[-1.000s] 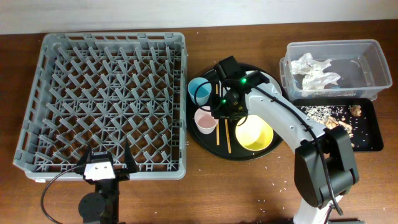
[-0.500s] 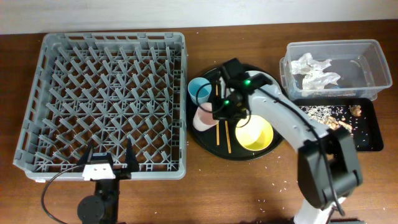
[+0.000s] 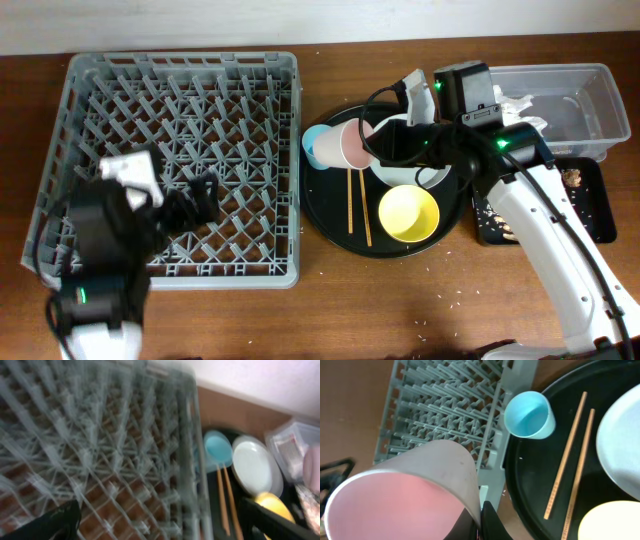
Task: Sort waste into correct bins and load items into the dishwasher rack
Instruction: 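Hand the pink cup from the right gripper to the left gripper, then place the pink cup upside down in the rack with the left gripper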
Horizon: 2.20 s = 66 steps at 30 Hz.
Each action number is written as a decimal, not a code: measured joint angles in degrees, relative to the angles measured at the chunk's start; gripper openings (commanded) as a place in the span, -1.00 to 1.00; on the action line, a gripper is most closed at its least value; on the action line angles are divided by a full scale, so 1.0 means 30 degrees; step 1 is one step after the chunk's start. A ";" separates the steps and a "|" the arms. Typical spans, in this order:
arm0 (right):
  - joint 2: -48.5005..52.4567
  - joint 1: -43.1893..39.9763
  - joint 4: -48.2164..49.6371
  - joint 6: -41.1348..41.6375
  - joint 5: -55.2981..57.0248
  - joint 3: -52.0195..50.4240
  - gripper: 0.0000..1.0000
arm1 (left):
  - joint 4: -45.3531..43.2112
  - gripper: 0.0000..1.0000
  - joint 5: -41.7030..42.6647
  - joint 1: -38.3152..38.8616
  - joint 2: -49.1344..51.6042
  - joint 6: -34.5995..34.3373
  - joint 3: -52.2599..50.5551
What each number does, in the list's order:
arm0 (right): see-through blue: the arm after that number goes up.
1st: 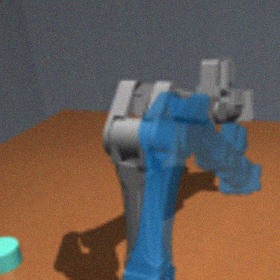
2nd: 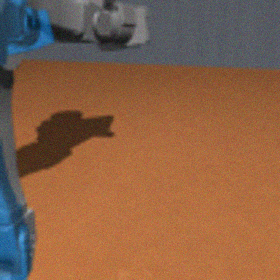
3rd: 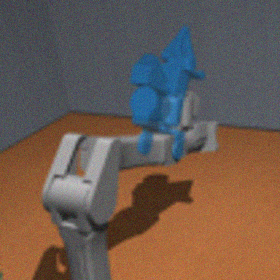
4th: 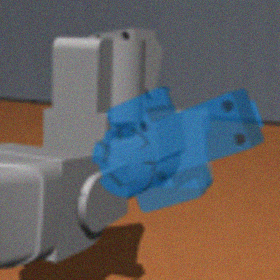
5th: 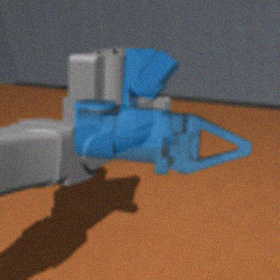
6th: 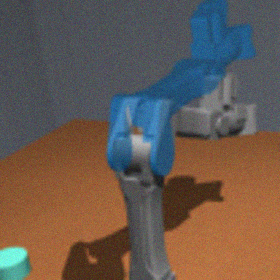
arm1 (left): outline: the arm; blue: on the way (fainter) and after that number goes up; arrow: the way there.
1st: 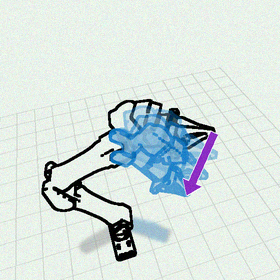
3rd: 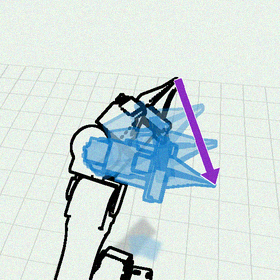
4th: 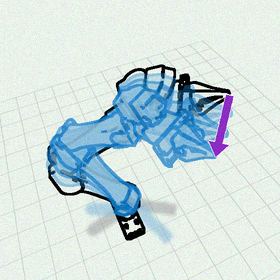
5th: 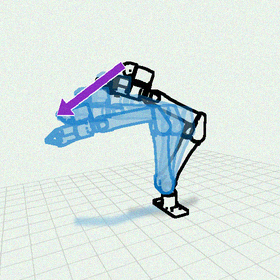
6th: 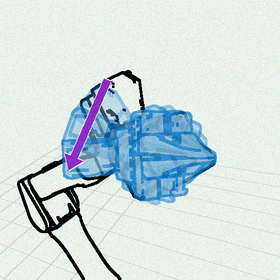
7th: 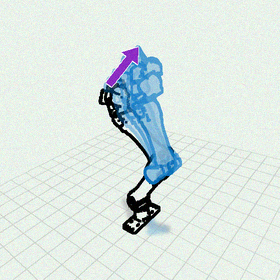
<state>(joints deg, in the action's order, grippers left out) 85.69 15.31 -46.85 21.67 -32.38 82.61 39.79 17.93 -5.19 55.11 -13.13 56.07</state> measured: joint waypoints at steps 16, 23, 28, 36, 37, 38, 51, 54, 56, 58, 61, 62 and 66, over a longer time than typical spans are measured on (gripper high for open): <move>0.0678 0.0000 0.5202 -0.0372 -0.6040 -0.0918 -0.92 | -0.5719 0.99 2.0436 0.0015 1.1511 -0.5515 0.1676; 0.2229 0.0168 0.6659 -0.0299 -0.7635 -0.1013 -0.92 | -0.6207 0.78 2.3270 0.0015 1.1511 -0.5486 0.1676; 0.3606 0.2164 0.9005 0.0372 -0.8007 -0.1042 -0.92 | -0.6229 0.51 2.3700 0.0015 1.1519 -0.5428 0.1676; 0.4889 0.2834 1.1205 0.2149 -0.8087 -0.1049 -0.91 | -0.6186 0.73 2.3788 -0.0452 1.1533 -0.5399 0.1712; 0.4932 0.3024 1.1227 0.2178 -0.8072 -0.1049 -0.92 | -0.6127 0.88 2.3722 -0.0437 1.1533 -0.5421 0.1705; 0.4991 0.3330 1.1278 0.2208 -0.8036 -0.1049 -0.92 | -0.6127 0.89 2.3737 -0.0386 1.1533 -0.5493 0.1705; 0.5304 0.4357 1.1650 0.2433 -0.7803 -0.1115 0.40 | -0.6164 -0.20 2.3955 -0.0102 1.1533 -0.5355 0.1741; 0.5304 0.4255 1.1227 0.2200 -0.7512 -0.1115 0.71 | -0.6878 -0.31 2.3780 0.0000 1.1533 -0.5362 0.1741; 0.5304 0.3388 0.9872 0.1843 -0.7344 -0.1115 0.80 | -0.8240 -0.32 2.2782 0.0000 1.1526 -0.5370 0.1712; 0.5319 0.1770 0.7737 0.1107 -0.6921 -0.1086 0.91 | -0.8262 -0.32 2.0509 0.0000 1.1526 -0.5428 0.1727; 0.5319 -0.0131 0.4510 -0.0357 -0.5289 -0.1086 0.99 | -0.5217 -0.32 1.6429 0.0095 1.1489 -0.5013 0.2572; 0.5304 -0.0539 0.3045 -0.1013 -0.3840 -0.1086 0.97 | -0.2404 -0.32 1.3763 0.0401 1.1482 -0.4182 0.3759; 0.4437 -0.0481 -0.0357 -0.1741 0.2798 -0.1042 0.97 | 0.5013 -0.33 0.3643 0.3759 1.1307 -0.1596 0.8561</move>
<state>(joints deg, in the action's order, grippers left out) 99.00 13.87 -47.92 16.45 -23.99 79.48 54.83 28.86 6.09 89.03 -17.91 81.76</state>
